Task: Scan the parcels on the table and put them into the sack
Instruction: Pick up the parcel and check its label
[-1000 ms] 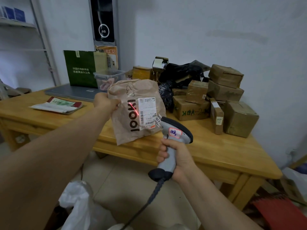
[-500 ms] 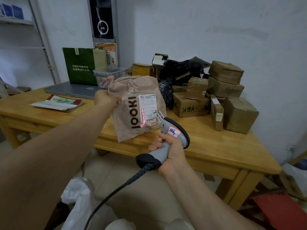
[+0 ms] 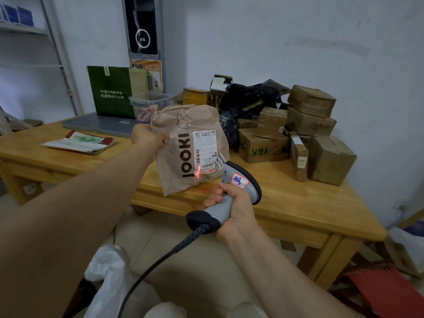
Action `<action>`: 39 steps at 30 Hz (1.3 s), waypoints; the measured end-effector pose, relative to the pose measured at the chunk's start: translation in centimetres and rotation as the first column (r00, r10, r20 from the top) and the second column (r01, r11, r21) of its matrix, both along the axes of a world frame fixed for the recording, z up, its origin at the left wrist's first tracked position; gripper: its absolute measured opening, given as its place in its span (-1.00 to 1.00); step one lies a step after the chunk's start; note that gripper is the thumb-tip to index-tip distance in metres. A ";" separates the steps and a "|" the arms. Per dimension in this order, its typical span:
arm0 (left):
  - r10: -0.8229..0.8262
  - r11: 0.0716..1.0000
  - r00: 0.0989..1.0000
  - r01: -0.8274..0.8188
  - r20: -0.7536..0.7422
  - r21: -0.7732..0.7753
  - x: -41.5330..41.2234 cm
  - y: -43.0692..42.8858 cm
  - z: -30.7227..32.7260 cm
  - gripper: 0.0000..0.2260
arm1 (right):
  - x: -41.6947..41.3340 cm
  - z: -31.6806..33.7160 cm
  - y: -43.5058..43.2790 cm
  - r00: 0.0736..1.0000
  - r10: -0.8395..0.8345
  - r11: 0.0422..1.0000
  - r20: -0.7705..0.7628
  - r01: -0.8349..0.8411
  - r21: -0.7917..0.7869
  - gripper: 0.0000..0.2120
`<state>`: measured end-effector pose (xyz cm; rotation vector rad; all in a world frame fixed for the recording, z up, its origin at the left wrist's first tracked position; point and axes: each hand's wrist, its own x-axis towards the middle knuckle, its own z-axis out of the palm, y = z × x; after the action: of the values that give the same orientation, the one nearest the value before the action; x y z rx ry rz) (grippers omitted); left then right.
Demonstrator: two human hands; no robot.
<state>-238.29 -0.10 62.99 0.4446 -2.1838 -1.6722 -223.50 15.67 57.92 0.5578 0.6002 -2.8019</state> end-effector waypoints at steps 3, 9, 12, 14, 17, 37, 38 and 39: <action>-0.003 1.000 1.000 0.003 -0.001 0.001 0.0 -0.1 -0.1 -0.76 | 0.1 0.1 -0.1 1.000 -0.002 1.000 0.007 0.002 -0.002 -0.79; -0.007 1.000 1.000 0.007 0.003 -0.007 -0.2 -0.3 -0.2 -0.76 | 0.1 0.1 -0.2 1.000 -0.004 1.000 0.007 0.004 0.013 -0.80; -0.005 1.000 1.000 0.005 0.001 -0.013 -0.4 -0.4 -0.4 -0.73 | 0.0 0.1 -0.2 1.000 -0.005 1.000 0.000 0.005 0.018 -0.81; -0.004 1.000 1.000 0.003 -0.002 -0.028 -0.3 -0.4 -0.3 -0.72 | 0.0 0.0 -0.2 1.000 -0.002 0.999 -0.011 0.002 0.033 -0.81; -0.015 1.000 0.999 0.015 -0.042 0.013 0.4 -1.2 -0.1 -0.81 | 0.1 0.0 -0.5 0.997 0.051 0.995 -0.058 -0.045 0.093 -0.85; 0.347 0.879 0.930 -0.277 0.123 -0.389 17.1 -27.8 -12.3 -0.83 | 2.4 -7.9 -15.1 0.794 0.597 0.755 0.113 -0.604 0.255 -0.87; 0.334 0.861 0.926 -0.223 0.177 -0.458 17.4 -28.0 -14.0 -0.83 | 2.3 -8.2 -15.1 0.793 0.596 0.752 0.127 -0.606 0.258 -0.87; 0.323 0.838 0.919 -0.166 0.228 -0.519 17.6 -28.0 -15.8 -0.84 | 2.1 -8.4 -15.1 0.797 0.588 0.754 0.137 -0.602 0.262 -0.86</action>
<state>-220.65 -28.09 47.23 0.8406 -2.5277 -0.9023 -221.37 0.58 49.48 0.3855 0.9936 -2.0987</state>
